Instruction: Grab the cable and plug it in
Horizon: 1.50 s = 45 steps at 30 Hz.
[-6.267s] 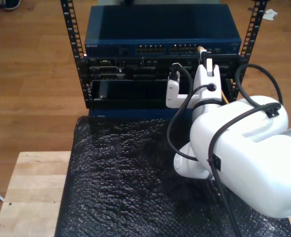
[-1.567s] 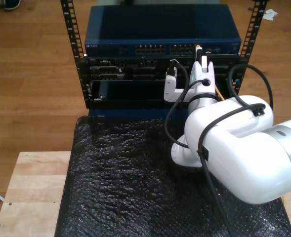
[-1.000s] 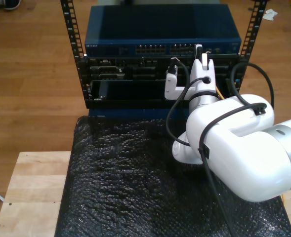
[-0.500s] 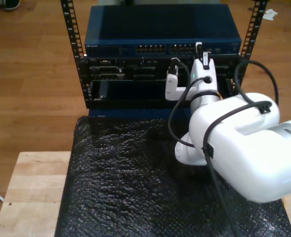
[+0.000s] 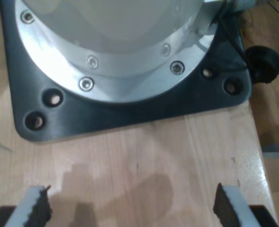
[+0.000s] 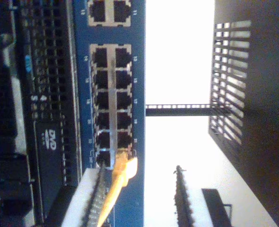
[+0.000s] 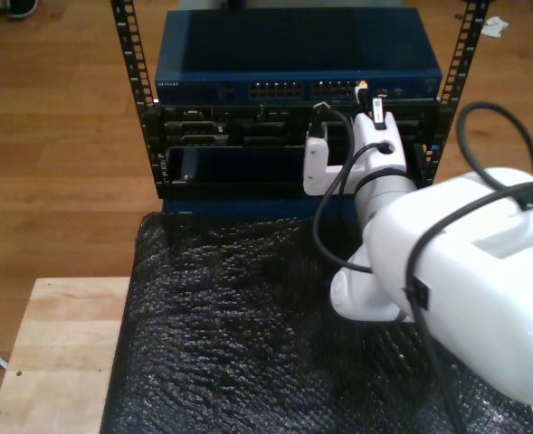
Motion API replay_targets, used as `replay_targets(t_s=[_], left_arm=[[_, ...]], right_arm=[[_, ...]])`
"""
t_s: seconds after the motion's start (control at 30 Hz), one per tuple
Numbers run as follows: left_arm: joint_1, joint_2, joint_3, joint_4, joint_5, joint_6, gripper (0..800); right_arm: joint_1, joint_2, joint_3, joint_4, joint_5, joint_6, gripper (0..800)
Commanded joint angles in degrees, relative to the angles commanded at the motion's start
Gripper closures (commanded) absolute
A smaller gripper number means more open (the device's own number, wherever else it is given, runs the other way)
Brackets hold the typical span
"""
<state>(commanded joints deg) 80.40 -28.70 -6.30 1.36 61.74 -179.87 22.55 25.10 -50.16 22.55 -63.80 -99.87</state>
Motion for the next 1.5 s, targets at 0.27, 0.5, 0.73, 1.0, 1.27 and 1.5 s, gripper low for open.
replay_targets(t_s=[0.27, 0.5, 0.73, 1.0, 1.27, 1.5], left_arm=[[0.1, 0.1, 0.0, 0.0, 0.0, 0.0, 0], [0.1, 0.0, 0.1, 0.0, 0.0, 0.0, 0], [0.1, 0.0, 0.0, 0.0, 0.0, 0.0, 0], [0.1, 0.0, 0.0, 0.0, 0.0, 0.0, 0], [0.1, 0.0, 0.0, 0.0, 0.0, 0.0, 0], [0.1, 0.0, 0.0, 0.0, 0.0, 0.0, 0]], right_arm=[[-0.6, -12.0, 6.8, -2.0, 15.6, -0.1, 220], [-4.3, -21.7, 9.8, -2.5, 30.2, -0.3, 130], [-11.3, -28.5, 10.8, -5.3, 45.7, -4.0, 69], [-22.1, -32.9, 10.6, -5.3, 63.6, -10.4, 67], [-34.6, -34.6, 7.9, -5.1, 79.7, -16.4, 68], [-44.8, -37.5, 7.2, -5.2, 91.6, -21.5, 38]])
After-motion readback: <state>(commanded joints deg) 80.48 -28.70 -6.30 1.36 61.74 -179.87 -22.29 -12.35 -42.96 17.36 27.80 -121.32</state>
